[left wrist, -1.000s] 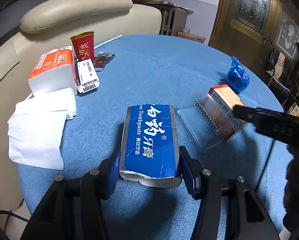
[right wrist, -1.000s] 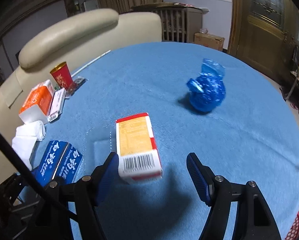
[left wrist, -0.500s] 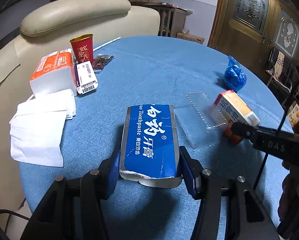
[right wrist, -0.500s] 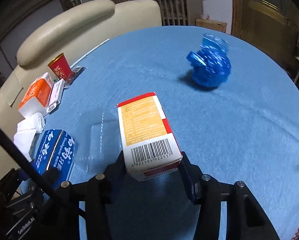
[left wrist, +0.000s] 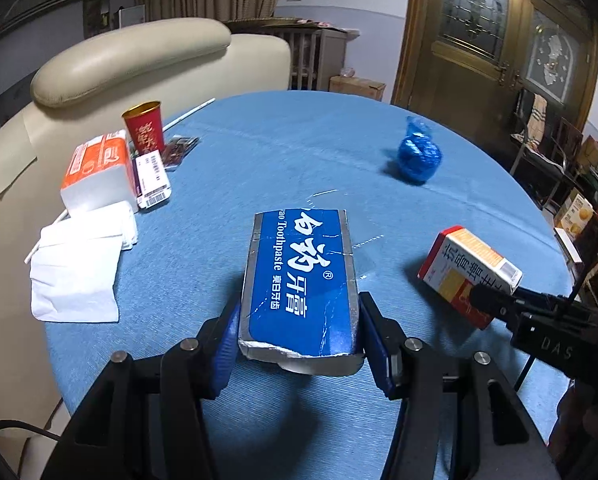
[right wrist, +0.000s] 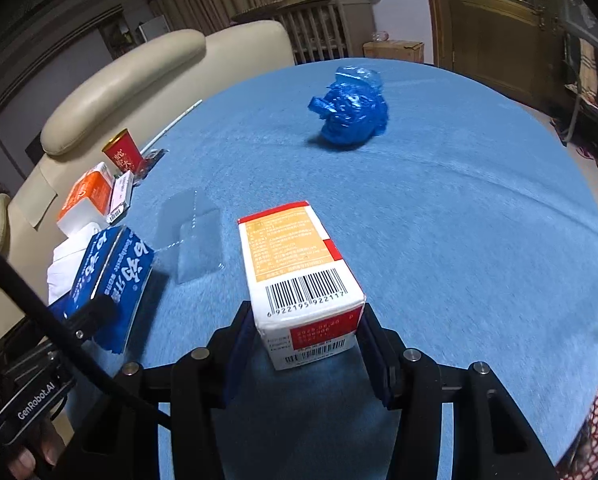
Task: Collect trash
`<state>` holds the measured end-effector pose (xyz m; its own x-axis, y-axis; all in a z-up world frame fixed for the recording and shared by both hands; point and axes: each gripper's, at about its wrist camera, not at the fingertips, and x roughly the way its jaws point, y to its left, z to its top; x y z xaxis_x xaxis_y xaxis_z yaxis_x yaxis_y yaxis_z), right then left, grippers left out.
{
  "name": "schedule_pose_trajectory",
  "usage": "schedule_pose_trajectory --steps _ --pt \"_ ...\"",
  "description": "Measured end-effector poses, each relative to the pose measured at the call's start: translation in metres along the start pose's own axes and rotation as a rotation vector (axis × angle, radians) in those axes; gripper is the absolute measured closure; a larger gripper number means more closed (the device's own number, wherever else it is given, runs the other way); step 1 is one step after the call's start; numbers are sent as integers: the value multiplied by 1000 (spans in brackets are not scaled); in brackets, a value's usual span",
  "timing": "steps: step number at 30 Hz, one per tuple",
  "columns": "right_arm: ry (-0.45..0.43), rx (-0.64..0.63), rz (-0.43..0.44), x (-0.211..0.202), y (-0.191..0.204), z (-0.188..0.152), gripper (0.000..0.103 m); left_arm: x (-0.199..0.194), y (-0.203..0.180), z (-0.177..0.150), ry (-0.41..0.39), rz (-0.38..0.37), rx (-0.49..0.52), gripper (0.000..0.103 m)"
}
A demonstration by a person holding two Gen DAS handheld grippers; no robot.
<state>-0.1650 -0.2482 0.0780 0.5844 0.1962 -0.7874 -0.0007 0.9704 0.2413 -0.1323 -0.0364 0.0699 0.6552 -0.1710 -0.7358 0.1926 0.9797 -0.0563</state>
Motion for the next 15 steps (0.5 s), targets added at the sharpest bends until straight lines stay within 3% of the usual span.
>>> schedule_pose_trajectory --steps 15 --pt "-55 59 2 -41 -24 -25 50 -26 -25 1 -37 -18 38 46"
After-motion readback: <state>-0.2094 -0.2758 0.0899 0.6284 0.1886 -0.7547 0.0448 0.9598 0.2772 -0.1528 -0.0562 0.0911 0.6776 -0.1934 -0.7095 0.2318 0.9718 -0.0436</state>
